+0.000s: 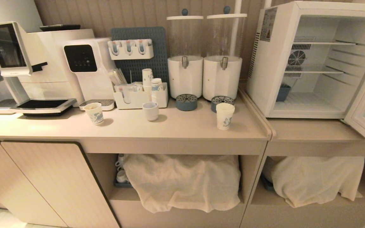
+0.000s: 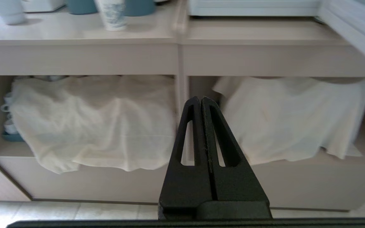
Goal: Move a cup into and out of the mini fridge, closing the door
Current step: Close the freezer door
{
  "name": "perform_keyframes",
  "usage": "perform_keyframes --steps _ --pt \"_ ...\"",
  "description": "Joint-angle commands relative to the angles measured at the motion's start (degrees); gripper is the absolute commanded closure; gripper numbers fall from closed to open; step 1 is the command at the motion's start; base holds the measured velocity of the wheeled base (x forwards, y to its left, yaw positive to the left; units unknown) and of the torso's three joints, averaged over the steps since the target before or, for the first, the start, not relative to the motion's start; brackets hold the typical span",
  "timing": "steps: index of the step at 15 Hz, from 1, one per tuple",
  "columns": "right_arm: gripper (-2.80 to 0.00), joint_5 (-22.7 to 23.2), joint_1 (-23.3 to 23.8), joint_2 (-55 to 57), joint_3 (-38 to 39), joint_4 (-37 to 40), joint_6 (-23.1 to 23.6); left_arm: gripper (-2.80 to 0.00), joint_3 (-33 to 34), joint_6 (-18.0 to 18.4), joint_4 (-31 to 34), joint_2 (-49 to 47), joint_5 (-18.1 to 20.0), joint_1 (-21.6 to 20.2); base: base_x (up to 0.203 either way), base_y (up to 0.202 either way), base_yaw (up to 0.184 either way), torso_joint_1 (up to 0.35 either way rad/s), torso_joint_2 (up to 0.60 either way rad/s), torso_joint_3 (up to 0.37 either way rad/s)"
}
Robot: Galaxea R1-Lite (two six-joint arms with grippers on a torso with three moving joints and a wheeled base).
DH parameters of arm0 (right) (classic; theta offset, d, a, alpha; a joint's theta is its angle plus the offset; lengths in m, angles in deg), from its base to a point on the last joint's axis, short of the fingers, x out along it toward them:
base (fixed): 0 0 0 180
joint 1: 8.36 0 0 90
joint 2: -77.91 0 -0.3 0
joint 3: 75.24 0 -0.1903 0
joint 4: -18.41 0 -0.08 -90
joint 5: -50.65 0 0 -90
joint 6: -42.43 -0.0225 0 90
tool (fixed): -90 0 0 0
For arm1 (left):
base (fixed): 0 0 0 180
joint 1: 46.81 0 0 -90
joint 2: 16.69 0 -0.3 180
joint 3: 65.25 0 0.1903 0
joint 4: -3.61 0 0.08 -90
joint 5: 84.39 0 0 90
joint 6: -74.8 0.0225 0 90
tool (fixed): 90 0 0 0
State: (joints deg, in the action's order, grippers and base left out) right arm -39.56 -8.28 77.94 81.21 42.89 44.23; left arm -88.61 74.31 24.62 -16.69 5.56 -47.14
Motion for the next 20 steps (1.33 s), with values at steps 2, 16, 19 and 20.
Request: perform_keyframes --steps 2,16,19,20 --pt "0.0 0.0 0.0 0.0 -0.1 0.1 0.1 0.0 1.0 0.0 0.0 0.0 0.0 0.0 0.0 -0.194 0.0 0.001 0.0 0.005" --pt "0.0 -0.1 0.0 0.0 -0.1 0.2 0.0 0.0 1.0 -0.3 -0.2 0.0 0.0 0.0 0.0 -0.194 0.0 0.003 0.0 0.003" --pt "0.0 -0.1 0.0 0.0 -0.1 0.2 0.0 0.0 1.0 -0.3 -0.2 0.0 0.0 0.0 0.0 -0.191 0.0 0.004 0.0 0.002" --pt "0.0 -0.1 0.0 0.0 -0.1 0.2 0.0 0.0 1.0 -0.3 -0.2 0.0 0.0 0.0 0.0 -0.192 0.002 0.001 0.01 -0.001"
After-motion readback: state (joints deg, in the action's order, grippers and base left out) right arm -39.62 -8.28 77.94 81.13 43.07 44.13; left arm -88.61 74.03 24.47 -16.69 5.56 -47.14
